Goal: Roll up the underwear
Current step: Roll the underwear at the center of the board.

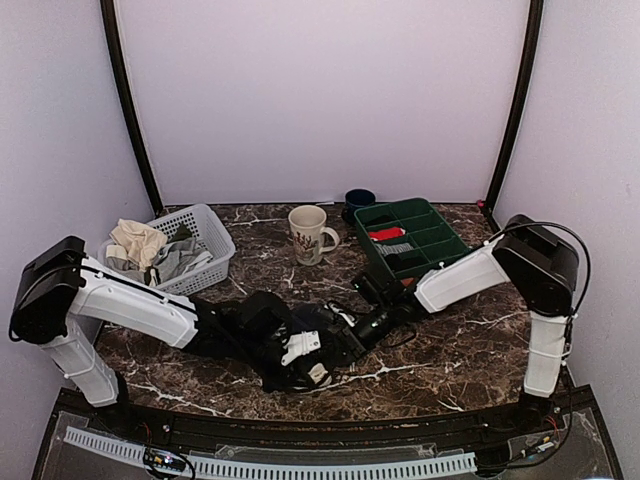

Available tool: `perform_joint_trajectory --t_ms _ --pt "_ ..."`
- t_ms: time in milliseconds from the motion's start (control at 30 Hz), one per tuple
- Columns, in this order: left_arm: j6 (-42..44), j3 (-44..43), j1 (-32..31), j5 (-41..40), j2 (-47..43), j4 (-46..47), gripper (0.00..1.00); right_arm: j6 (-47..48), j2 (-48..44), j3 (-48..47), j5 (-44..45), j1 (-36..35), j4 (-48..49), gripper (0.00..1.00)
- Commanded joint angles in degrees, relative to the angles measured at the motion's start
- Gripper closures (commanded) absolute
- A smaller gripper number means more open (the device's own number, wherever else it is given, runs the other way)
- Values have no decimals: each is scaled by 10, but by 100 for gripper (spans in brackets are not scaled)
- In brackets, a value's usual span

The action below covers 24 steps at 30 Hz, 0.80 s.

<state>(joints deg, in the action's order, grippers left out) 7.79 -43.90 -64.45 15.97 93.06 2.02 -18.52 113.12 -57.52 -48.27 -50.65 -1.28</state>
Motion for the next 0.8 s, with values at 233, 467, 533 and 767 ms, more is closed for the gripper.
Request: perform_joint_trajectory --t_ms 233,467,533,767 --pt "-71 -82 116 347 131 -113 100 4 -222 97 186 38 -54 47" --pt "-43 -144 157 411 207 -188 100 14 -461 181 262 35 -23 29" --pt "-19 -163 163 417 223 -217 100 19 -521 199 275 34 -9 5" --pt "38 -207 187 450 268 -290 100 -37 -643 275 361 35 85 0"
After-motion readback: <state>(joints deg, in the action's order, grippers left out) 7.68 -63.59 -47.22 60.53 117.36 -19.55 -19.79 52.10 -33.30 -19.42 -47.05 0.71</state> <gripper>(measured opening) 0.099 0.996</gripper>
